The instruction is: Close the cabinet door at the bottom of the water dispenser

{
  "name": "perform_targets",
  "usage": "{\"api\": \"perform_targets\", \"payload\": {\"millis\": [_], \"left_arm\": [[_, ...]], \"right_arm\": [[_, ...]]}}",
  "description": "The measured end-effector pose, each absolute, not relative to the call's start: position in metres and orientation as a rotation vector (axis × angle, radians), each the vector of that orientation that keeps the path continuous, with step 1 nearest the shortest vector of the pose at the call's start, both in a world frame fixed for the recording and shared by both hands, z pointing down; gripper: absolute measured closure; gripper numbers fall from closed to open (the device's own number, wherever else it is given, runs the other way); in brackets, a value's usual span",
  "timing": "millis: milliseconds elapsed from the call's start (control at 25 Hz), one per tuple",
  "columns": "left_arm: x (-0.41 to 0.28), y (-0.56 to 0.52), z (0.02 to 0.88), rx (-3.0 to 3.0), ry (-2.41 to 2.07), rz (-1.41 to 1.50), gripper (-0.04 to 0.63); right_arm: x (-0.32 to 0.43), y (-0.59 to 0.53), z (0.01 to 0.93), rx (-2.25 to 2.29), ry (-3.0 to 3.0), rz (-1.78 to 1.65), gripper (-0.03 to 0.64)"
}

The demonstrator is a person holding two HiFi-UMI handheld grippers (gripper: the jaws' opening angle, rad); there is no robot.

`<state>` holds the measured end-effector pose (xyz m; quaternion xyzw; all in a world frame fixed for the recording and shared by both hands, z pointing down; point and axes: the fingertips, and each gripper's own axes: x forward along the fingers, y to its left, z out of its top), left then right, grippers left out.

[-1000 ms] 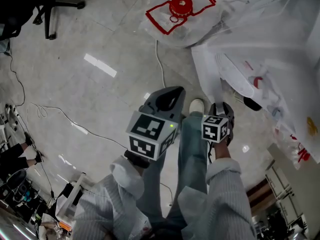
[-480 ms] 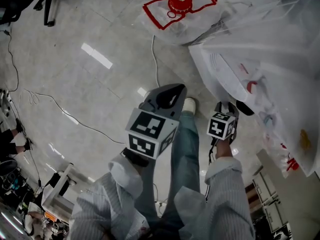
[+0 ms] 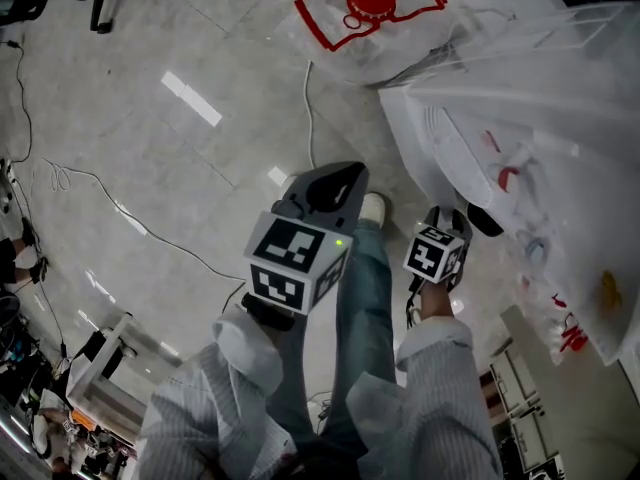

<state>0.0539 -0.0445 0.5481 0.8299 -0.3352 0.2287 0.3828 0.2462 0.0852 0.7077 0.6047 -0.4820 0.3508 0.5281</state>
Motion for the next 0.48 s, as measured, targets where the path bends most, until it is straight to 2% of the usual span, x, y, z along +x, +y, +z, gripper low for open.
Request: {"api": "perform_targets", "payload": {"millis": [480], "left_arm": [[0.055, -0.043, 0.549, 2.112, -0.852, 0.581, 0.585]], "right_arm": [[0.258, 0.104, 0.711, 1.479, -1.074, 0.923, 0.474]]}}
